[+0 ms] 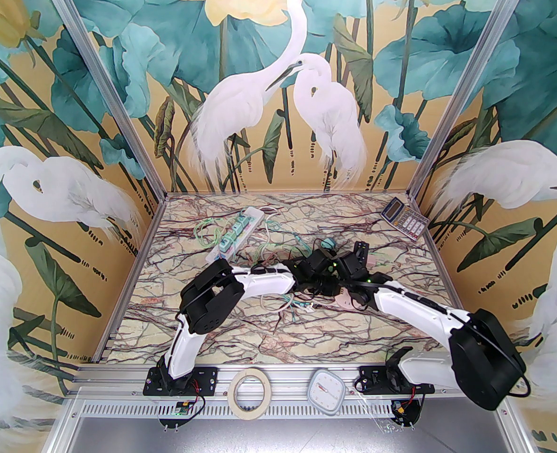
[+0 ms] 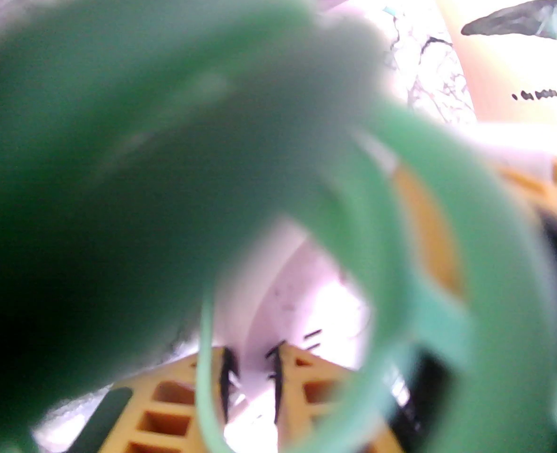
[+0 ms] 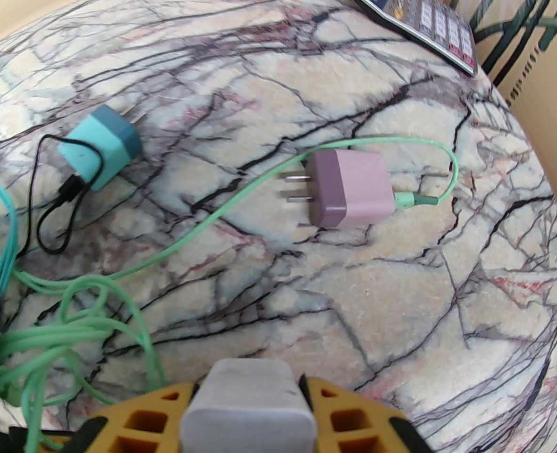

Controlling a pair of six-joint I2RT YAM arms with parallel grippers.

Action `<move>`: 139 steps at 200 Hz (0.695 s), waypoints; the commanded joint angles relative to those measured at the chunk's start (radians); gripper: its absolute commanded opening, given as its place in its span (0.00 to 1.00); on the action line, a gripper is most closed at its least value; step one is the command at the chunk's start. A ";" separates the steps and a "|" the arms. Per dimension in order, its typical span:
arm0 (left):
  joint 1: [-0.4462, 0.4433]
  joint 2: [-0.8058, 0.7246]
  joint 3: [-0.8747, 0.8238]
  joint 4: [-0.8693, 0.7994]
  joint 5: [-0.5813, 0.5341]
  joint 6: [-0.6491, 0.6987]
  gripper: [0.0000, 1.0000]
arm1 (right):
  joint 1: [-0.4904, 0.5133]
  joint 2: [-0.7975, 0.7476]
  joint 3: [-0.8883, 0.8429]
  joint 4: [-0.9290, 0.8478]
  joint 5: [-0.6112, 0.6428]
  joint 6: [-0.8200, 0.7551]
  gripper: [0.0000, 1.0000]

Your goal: Pull the plug off the socket

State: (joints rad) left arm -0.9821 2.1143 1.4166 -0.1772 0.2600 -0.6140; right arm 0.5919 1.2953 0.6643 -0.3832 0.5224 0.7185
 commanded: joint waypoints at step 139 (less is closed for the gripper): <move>-0.015 0.138 0.009 -0.087 -0.137 -0.001 0.22 | -0.063 0.096 0.119 0.066 -0.342 -0.068 0.22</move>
State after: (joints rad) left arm -0.9810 2.1342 1.4399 -0.1570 0.1436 -0.6327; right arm 0.4133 1.4796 0.8124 -0.3889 0.2760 0.5789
